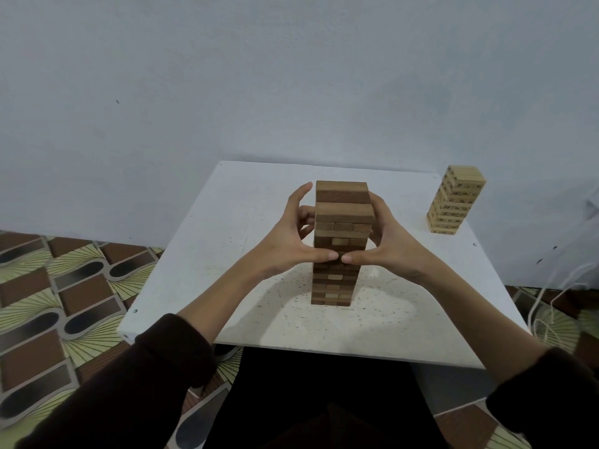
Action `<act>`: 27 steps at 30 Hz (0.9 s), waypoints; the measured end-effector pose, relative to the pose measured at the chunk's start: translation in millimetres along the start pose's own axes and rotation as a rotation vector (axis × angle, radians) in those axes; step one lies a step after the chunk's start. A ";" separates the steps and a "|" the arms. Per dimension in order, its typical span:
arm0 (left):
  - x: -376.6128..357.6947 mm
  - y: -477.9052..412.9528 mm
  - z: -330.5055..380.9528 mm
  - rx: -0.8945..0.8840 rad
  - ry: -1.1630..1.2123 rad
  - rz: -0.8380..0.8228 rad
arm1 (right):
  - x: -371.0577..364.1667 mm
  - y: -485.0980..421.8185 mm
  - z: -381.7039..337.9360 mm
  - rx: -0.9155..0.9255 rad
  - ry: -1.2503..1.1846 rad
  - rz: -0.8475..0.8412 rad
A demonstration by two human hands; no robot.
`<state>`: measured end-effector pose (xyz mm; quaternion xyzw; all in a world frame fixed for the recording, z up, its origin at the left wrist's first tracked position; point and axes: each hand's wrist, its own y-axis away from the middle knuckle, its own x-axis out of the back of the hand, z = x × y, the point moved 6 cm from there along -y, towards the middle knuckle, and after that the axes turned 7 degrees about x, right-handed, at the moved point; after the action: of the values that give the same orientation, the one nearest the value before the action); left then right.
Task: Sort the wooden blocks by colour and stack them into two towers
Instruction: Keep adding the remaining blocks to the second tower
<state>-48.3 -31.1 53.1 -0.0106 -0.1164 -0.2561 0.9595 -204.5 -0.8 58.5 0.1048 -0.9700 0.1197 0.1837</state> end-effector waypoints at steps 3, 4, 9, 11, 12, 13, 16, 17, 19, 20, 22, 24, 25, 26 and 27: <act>0.2 0.0 -1.6 -0.005 0.014 0.005 | 0.4 0.0 1.1 -0.002 -0.005 0.002; 0.1 0.0 -2.4 -0.005 0.016 0.006 | 0.7 -0.1 1.4 -0.003 -0.007 0.001; -0.3 -0.6 -3.1 -0.006 0.023 0.004 | 0.4 0.1 2.3 -0.007 -0.015 0.003; -0.8 -0.9 -3.6 -0.004 0.014 -0.009 | -0.8 1.3 2.6 -0.007 -0.009 0.005; -1.3 -1.1 -4.2 -0.002 0.007 -0.017 | -1.3 1.8 3.2 -0.008 -0.008 0.006; -1.8 -1.3 -5.7 0.002 0.001 -0.024 | -1.9 2.6 4.2 -0.011 -0.009 0.007; -2.2 -2.0 -9.0 0.006 0.001 -0.029 | -3.1 3.9 5.9 -0.013 -0.017 0.006; -2.2 -2.4 -9.6 0.003 0.002 -0.029 | -3.5 4.1 5.8 -0.012 -0.021 0.006; -1.9 -2.8 -10.3 -0.001 0.005 -0.025 | -4.0 3.9 5.5 -0.008 -0.025 0.005; -1.7 -2.8 -10.4 0.000 0.008 -0.023 | -4.1 3.7 5.7 -0.005 -0.026 0.005; -1.6 -2.8 -10.5 0.004 0.012 -0.020 | -4.2 3.7 5.7 -0.003 -0.028 0.006; -2.6 -2.1 -8.6 0.007 0.015 -0.022 | -5.1 3.6 4.7 -0.003 -0.036 0.004; -2.8 -1.8 -8.5 0.004 0.014 -0.026 | -5.9 3.7 3.6 -0.005 -0.040 0.001; -3.1 -0.8 -7.3 0.000 0.007 -0.033 | -6.2 3.7 2.8 -0.005 -0.040 -0.003; -3.9 0.0 -6.7 -0.011 -0.002 -0.049 | -6.8 4.2 1.5 -0.002 -0.039 -0.012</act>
<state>-50.2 -29.8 45.7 -0.0130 -0.1162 -0.2804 0.9527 -199.9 3.9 53.8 0.1130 -0.9728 0.1157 0.1658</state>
